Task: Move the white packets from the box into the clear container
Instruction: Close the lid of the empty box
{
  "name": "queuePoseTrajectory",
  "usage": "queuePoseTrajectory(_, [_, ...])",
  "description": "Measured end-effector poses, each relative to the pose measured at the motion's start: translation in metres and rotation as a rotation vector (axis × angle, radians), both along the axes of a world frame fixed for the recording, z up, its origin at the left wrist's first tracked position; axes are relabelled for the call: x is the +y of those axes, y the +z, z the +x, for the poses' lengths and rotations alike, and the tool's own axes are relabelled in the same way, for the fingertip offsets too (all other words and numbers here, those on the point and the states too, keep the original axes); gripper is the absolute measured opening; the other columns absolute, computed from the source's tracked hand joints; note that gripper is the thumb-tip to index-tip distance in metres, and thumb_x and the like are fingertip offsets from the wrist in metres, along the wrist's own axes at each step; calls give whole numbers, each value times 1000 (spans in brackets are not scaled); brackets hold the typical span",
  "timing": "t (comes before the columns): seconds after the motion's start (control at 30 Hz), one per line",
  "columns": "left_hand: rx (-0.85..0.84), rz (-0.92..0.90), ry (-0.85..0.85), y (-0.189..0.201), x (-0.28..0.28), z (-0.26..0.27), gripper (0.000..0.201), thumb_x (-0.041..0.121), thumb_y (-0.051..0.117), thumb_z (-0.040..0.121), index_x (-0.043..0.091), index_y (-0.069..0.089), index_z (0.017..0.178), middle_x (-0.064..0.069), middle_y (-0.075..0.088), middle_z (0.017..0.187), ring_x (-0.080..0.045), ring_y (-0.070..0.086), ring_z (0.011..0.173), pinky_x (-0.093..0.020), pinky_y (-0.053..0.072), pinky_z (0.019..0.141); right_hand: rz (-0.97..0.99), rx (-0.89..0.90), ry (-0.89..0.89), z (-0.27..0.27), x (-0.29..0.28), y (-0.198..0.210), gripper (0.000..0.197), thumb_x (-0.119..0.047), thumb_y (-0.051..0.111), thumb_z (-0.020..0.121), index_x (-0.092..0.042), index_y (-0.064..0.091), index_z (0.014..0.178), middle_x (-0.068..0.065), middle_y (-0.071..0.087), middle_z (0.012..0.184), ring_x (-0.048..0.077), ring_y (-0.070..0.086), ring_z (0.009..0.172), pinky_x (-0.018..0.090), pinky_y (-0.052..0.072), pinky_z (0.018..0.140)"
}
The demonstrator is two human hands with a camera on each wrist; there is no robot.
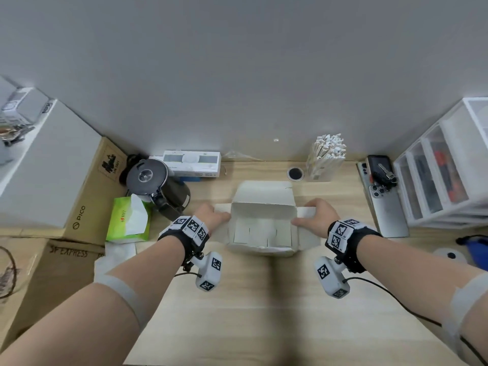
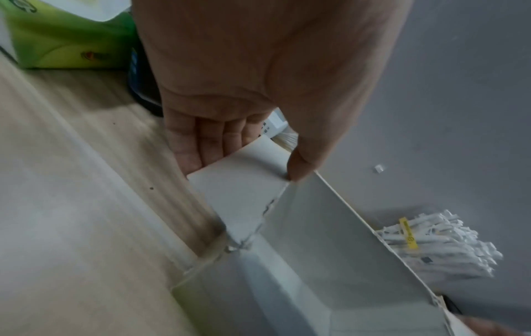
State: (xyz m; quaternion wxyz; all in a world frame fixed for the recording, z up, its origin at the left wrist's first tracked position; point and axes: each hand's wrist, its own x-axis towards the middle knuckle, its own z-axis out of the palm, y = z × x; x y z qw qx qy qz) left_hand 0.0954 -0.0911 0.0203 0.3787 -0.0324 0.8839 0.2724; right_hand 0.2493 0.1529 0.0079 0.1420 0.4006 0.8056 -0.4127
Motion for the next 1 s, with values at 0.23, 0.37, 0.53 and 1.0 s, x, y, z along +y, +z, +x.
queuePoseTrajectory(0.23, [-14,92,-155,28,-3,4,29,36,67,91,9,58,82,-9,60,70,-19,56,54,-24,47,50,-189,122,-93,-15,-16,18,28,-39,67,82,-17,56,96,1,64,84,20,63,70,28,48,63])
queuePoseTrajectory(0.37, [-36,167,-181,19,7,10,21,25,59,96,14,61,78,-4,58,75,-20,52,62,-27,43,57,-138,71,38,-14,-18,20,18,-29,58,89,-11,61,86,1,53,74,21,49,69,30,43,65])
queuePoseTrajectory(0.53, [143,-6,-193,1,8,11,40,27,75,86,15,47,112,-1,58,95,-23,60,89,-30,45,69,-22,22,27,-12,-13,10,37,-23,68,84,-11,48,113,2,54,99,21,54,89,29,41,75])
queuePoseTrajectory(1.0, [49,421,171,-2,32,-5,66,0,66,93,5,38,152,-16,60,135,-21,59,108,-22,43,90,-270,249,-209,-41,-2,7,67,-9,68,88,-8,37,147,13,65,118,25,62,108,24,43,86])
